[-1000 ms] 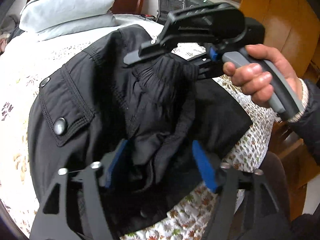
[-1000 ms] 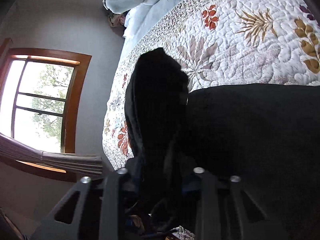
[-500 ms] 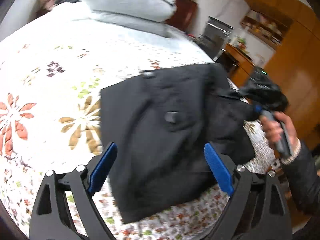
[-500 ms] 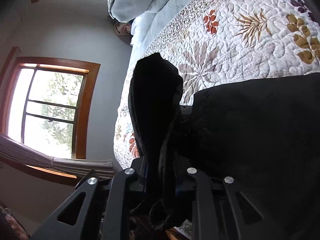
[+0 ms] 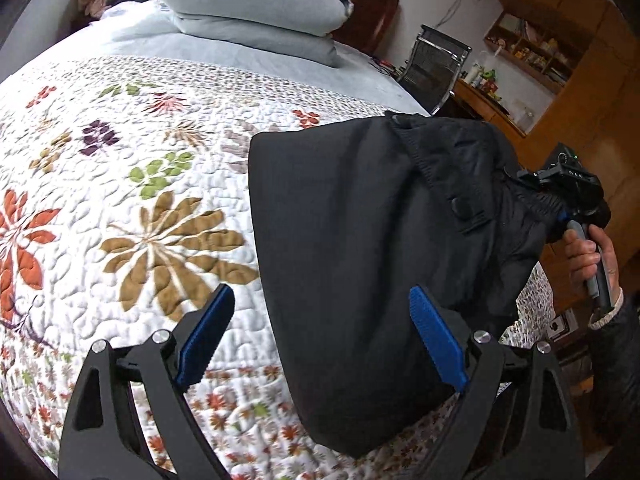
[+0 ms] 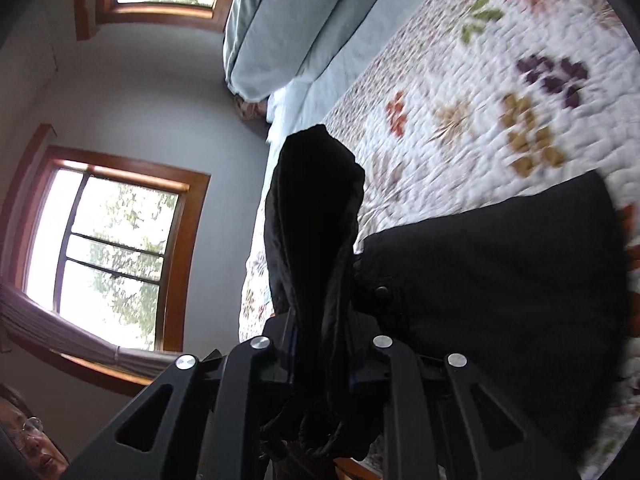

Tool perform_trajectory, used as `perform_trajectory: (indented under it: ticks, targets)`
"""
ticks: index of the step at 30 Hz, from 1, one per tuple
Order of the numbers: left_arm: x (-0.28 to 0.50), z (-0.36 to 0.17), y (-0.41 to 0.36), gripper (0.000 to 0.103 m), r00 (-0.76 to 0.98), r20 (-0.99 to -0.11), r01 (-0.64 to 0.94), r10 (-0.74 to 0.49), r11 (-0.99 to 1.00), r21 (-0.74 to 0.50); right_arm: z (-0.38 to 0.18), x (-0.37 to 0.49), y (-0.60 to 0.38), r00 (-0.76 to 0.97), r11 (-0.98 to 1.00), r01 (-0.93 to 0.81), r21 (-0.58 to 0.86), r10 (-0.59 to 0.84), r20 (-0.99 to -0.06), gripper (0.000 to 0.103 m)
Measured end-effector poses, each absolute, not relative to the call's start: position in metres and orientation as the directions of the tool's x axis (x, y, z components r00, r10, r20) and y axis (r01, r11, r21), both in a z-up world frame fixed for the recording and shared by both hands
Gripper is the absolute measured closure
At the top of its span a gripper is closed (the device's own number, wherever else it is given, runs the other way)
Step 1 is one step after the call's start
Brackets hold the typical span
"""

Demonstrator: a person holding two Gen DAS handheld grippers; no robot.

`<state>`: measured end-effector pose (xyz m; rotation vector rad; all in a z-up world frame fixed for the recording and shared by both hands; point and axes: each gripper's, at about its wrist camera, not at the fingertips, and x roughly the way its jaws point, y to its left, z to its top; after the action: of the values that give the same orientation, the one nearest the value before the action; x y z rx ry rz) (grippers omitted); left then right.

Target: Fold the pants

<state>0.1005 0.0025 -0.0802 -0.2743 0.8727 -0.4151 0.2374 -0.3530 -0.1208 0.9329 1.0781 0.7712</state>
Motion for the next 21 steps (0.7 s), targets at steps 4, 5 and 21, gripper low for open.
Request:
perform_trajectory:
  ticks: [4, 5, 21]
  targets:
    - [0.106, -0.081, -0.011, 0.014, 0.562, -0.685, 0.258, -0.464, 0.885, -0.388, -0.127, 0.231, -0.378, 0.324, 0.430, -0.041, 0.902, 0.860, -0.395, 0.086]
    - [0.107, -0.082, -0.014, 0.014, 0.559, -0.689, 0.261, -0.462, 0.886, -0.383, -0.129, 0.232, -0.380, 0.327, 0.430, -0.034, 0.902, 0.858, -0.396, 0.086]
    - [0.118, -0.084, -0.054, 0.012, 0.550, -0.743, 0.290, -0.381, 0.922, -0.258, -0.175, 0.225, -0.418, 0.360, 0.439, 0.041, 0.898, 0.832, -0.423, 0.086]
